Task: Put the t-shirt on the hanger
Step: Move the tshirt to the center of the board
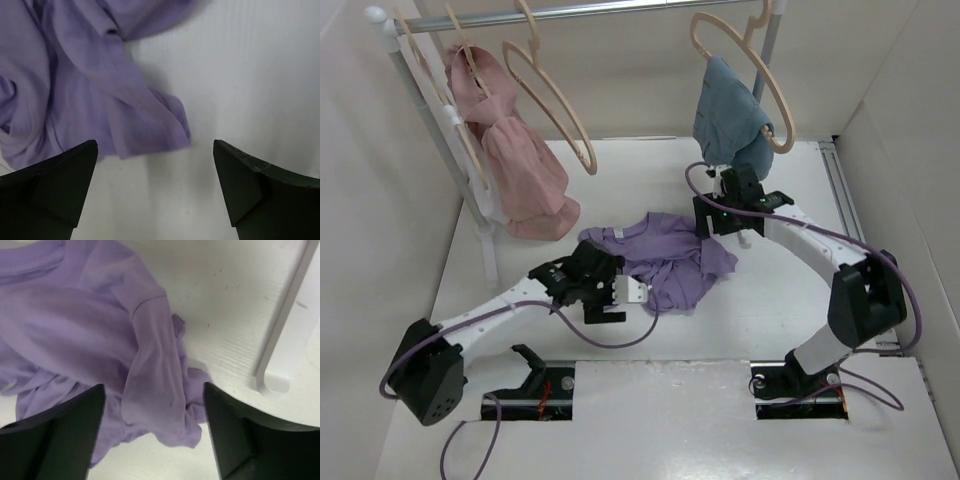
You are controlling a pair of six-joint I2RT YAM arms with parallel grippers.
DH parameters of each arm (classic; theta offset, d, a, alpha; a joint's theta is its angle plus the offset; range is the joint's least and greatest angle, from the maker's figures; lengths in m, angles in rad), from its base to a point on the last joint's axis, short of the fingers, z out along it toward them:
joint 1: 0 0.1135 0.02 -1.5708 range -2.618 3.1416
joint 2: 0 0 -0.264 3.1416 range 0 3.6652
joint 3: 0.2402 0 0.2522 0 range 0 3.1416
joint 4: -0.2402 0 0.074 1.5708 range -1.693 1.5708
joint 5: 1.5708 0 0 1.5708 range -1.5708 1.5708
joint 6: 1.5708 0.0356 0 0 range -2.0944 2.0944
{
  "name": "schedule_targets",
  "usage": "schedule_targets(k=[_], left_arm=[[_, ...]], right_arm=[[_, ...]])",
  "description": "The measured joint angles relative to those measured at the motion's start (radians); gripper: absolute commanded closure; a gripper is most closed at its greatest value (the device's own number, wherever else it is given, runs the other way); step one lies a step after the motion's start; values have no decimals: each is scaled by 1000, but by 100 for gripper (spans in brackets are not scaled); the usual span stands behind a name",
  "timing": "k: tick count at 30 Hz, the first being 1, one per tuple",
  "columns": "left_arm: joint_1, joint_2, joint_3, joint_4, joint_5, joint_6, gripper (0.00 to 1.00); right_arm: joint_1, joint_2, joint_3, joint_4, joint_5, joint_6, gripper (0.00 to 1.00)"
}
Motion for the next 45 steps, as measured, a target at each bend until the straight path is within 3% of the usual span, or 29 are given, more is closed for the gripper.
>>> schedule_targets(k=[2, 3, 5, 6, 7, 8, 10, 11, 15, 18, 19, 20, 22, 23, 24, 25, 26, 27, 28, 31, 37, 40, 45], left_arm=[[-20, 55, 0, 80, -18, -32, 8], [-20, 88, -2, 121, -25, -46, 32], [-12, 152, -14, 202, -53, -74, 57], [0, 187, -19, 233, -61, -83, 68], [18, 224, -23, 259, -71, -92, 92], [45, 265, -24, 282, -78, -104, 99], [103, 315, 3, 315, -79, -105, 100], [138, 341, 26, 325, -72, -105, 100], [256, 414, 71, 407, -98, -86, 100], [266, 423, 72, 441, -144, -45, 100], [259, 430, 76, 452, -156, -33, 95], [253, 443, 85, 459, -168, -21, 77], [244, 478, 126, 460, -177, 9, 62], [242, 494, 150, 464, -177, 26, 57], [242, 498, 164, 466, -172, 40, 52], [243, 496, 173, 465, -162, 57, 38], [243, 483, 175, 463, -149, 79, 32], [243, 462, 175, 447, -134, 93, 11], [244, 435, 175, 418, -111, 111, 0], [243, 321, 172, 327, -28, 150, 0], [210, 98, 163, 126, 126, 264, 2], [120, 80, 163, 40, 167, 282, 3], [-61, 178, 164, -28, 255, 258, 0]], right_arm=[[0, 55, 26, -3, 0, -8, 30], [0, 78, 28, -5, 0, -11, 34], [1, 117, 23, -22, -1, -17, 37], [1, 131, 17, -31, -3, -18, 43], [2, 141, 8, -38, -7, -21, 60], [2, 151, -5, -46, -13, -18, 68], [5, 153, -27, -50, -22, -19, 87], [11, 151, -45, -53, -30, -18, 100], [81, 113, -118, -77, -42, -2, 100], [200, 83, -151, -115, -88, 5, 100], [242, 77, -151, -135, -97, 2, 100], [282, 70, -148, -157, -108, -5, 100], [323, 45, -134, -210, -147, -29, 60], [324, 32, -119, -236, -161, -43, 46], [312, 18, -99, -261, -182, -64, 37], [291, 6, -76, -283, -199, -82, 20], [264, -6, -52, -297, -213, -92, 11], [236, -21, -34, -303, -220, -102, 11], [204, -37, -19, -306, -227, -112, 10], [126, -88, -4, -307, -230, -117, 10], [98, -1, 14, -249, -190, -72, 26], [98, 126, 60, -192, -172, -50, 30], [91, 277, 123, -106, -133, -20, 45]])
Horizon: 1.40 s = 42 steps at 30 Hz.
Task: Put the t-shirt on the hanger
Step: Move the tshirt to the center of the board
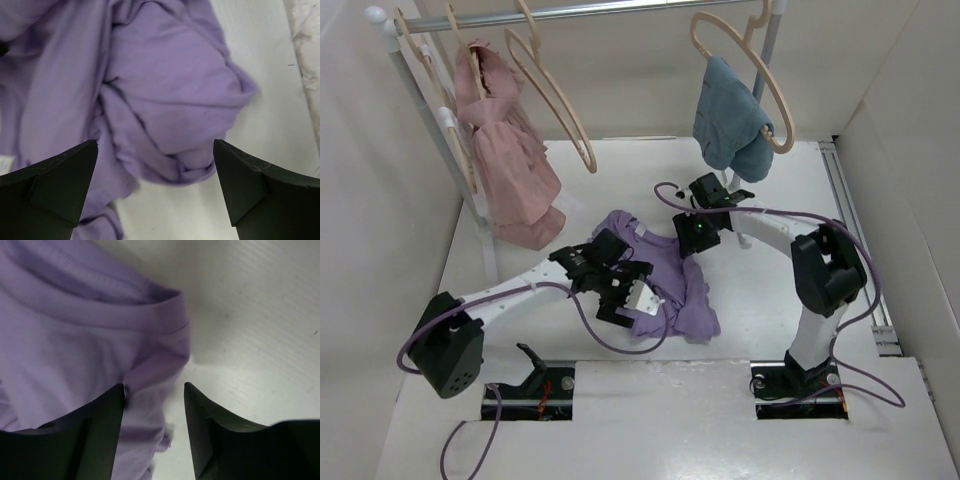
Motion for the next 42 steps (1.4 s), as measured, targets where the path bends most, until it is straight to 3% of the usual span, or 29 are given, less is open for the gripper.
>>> schedule_targets(k=[3, 6, 8, 11, 12, 20, 25, 31, 32, 34, 35, 37, 38, 39, 42], left_arm=[[-24, 56, -11, 2, 17, 22, 0], [-27, 105, -27, -11, 45, 63, 8], [-27, 146, -26, -23, 61, 93, 34], [-24, 216, -24, -26, 66, 130, 89], [-23, 238, -24, -24, 64, 146, 100], [57, 182, -69, 0, 16, 205, 100], [257, -27, -177, -97, -163, 373, 100], [283, -290, -238, -279, -250, 539, 100], [283, -305, -238, -296, -257, 552, 100], [283, -300, -238, -321, -273, 573, 72], [283, -283, -236, -332, -277, 573, 62], [283, -237, -227, -352, -280, 553, 46], [283, -222, -220, -362, -275, 525, 8], [283, -208, -203, -364, -269, 515, 0], [284, -219, -147, -341, -235, 419, 0]], right_arm=[[-8, 43, 9, 25, 21, 10, 54], [-8, 54, 8, 37, 32, 18, 84], [-3, 48, -1, 60, 40, 29, 100], [-7, 21, -51, 100, 42, 53, 100], [-14, 9, -72, 108, 40, 58, 100], [-86, -114, -138, 102, 115, 82, 100], [-107, -221, -217, 88, 153, 92, 100], [-89, -246, -328, 68, 159, 108, 100], [-79, -246, -338, 60, 157, 110, 100], [-63, -248, -352, 50, 153, 112, 99], [-61, -251, -359, 49, 148, 112, 71], [-58, -264, -367, 42, 146, 108, 34], [-57, -275, -371, 37, 148, 106, 1], [-53, -291, -371, 26, 153, 102, 0], [-5, -364, -360, -4, 187, 69, 0]])
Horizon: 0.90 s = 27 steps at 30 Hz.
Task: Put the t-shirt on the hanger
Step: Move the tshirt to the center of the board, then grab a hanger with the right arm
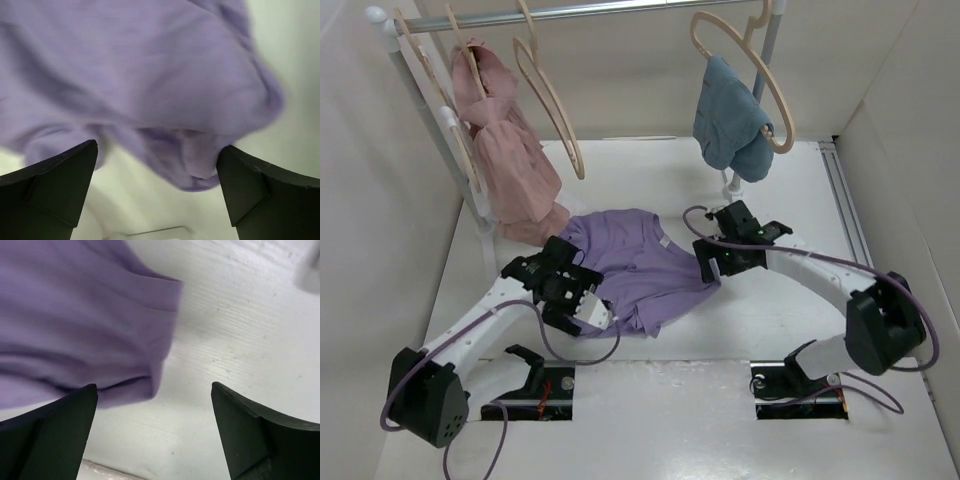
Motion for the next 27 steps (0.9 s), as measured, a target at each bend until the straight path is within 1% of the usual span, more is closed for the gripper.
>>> schedule_targets(k=[3, 6, 9, 11, 14, 17, 20, 22, 25, 27], left_arm=[[0, -74, 35, 50, 30, -71, 0], [0, -179, 52, 66, 57, -115, 0], [0, -269, 60, 69, 86, -177, 0], [0, -319, 60, 80, 104, -240, 0], [0, -376, 60, 116, 125, -346, 0], [0, -409, 59, 178, 121, -471, 0], [0, -424, 48, 263, 95, -605, 0], [0, -422, 37, 320, 63, -701, 0], [0, -393, 32, 366, 32, -797, 0], [0, -368, 32, 388, 20, -847, 0]], right_arm=[[97, -91, 55, -34, 36, -41, 0], [205, -171, 157, -63, 55, -76, 0], [267, -197, 335, -112, 49, -104, 0], [272, -184, 510, -134, 38, -129, 0], [274, -138, 782, -106, 18, -153, 2], [289, -89, 980, -52, -24, -164, 2], [325, 2, 1139, 18, -59, -172, 2], [348, 91, 1245, 86, -71, -171, 2], [382, 246, 1366, 179, -75, -167, 2], [399, 353, 1441, 206, -72, -158, 2]])
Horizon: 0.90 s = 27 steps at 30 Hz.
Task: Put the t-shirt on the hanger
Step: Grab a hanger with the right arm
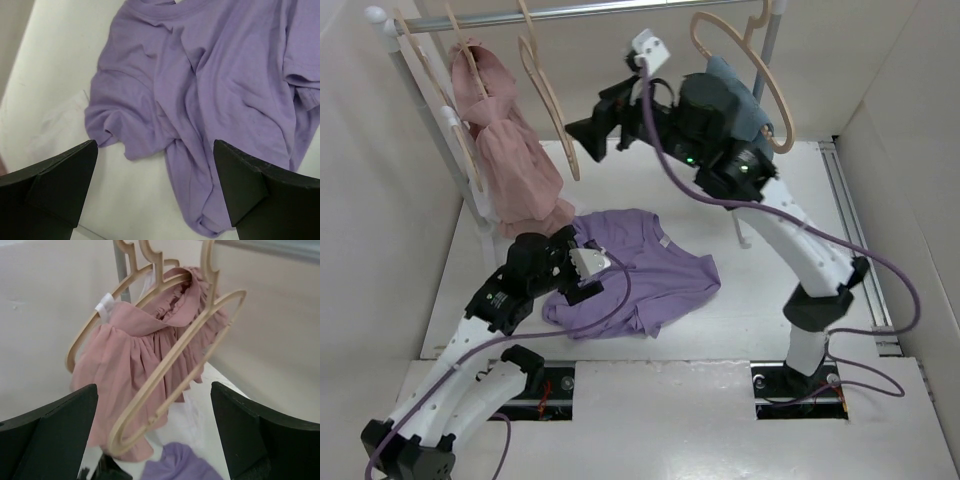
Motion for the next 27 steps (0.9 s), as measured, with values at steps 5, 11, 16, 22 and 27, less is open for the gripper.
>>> schedule_targets(k=[5, 11, 16, 22, 27], left_arm=[[0, 71, -8, 21, -4, -76, 0], [0, 82, -36, 65, -6, -122, 0], [0, 80, -60, 99, -24, -130, 0], [0, 62, -68, 131, -87, -145, 0], [0, 40, -85, 155, -117, -159, 0]], right_arm=[[27, 166, 45, 82, 25, 32, 3], [46, 213, 48, 141, 102, 53, 14], [46, 221, 50, 195, 195, 56, 23], [46, 293, 63, 226, 275, 37, 23], [46, 338, 63, 222, 319, 23, 47]])
